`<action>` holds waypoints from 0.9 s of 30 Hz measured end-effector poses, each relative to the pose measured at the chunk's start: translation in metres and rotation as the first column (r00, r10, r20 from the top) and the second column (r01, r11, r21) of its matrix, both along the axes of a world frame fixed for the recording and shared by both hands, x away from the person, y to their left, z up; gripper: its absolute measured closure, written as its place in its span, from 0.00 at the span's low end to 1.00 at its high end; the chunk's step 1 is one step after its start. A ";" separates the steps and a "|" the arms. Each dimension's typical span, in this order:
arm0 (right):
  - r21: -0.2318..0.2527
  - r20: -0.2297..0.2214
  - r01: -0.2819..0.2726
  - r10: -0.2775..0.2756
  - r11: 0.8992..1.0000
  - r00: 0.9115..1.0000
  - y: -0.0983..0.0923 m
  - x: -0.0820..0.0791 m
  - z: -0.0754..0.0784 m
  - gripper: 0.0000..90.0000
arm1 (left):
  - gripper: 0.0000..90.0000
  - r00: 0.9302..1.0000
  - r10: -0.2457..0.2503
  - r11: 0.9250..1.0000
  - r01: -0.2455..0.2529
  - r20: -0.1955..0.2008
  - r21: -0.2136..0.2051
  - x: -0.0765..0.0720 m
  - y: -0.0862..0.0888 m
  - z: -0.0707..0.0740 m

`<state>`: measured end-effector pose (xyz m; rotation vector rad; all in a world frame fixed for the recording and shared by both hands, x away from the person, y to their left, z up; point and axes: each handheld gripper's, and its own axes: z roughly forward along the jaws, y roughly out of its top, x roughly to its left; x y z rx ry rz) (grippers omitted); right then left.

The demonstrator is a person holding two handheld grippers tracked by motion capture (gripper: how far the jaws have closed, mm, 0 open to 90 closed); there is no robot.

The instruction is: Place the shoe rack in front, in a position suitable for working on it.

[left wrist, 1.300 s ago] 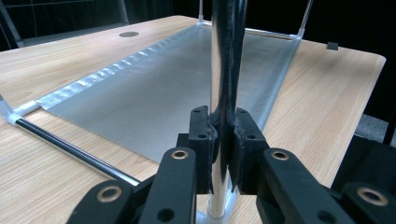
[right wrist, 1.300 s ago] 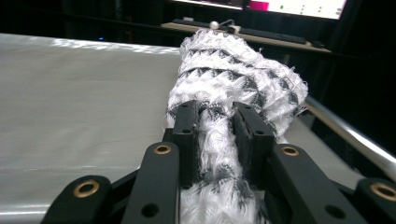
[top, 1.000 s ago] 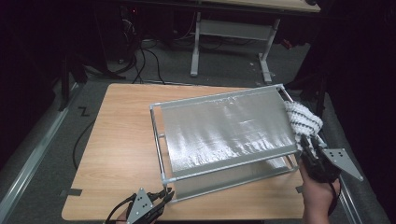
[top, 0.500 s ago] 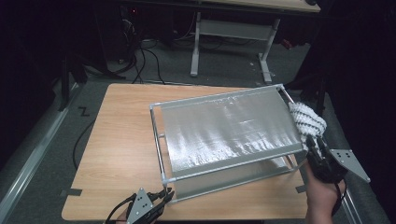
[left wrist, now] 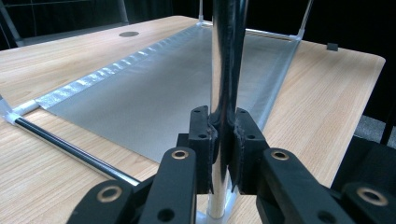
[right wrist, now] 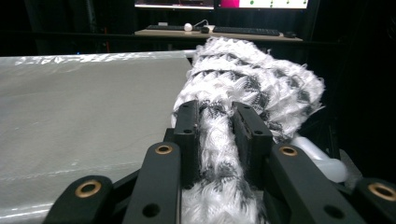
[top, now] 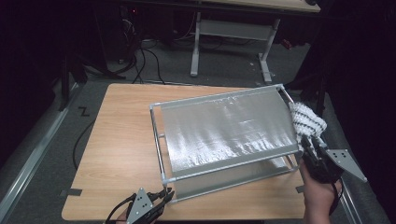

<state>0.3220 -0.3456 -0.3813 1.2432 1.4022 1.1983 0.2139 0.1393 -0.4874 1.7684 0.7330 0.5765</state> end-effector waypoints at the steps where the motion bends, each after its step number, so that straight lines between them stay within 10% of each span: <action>1: -0.002 0.001 -0.005 0.005 1.000 1.000 0.002 0.000 0.000 0.83 | 0.89 1.000 0.000 1.000 0.000 0.000 0.000 0.000 0.000 0.000; 16: -0.041 -0.014 -0.159 0.158 0.987 0.987 0.048 -0.007 0.000 0.84 | 0.89 1.000 -0.004 1.000 0.004 0.001 0.004 0.000 0.000 0.000; 27: -0.070 -0.031 -0.335 0.334 0.939 0.942 0.104 -0.024 0.002 0.84 | 0.89 1.000 -0.003 1.000 0.003 0.003 0.007 0.000 0.000 0.000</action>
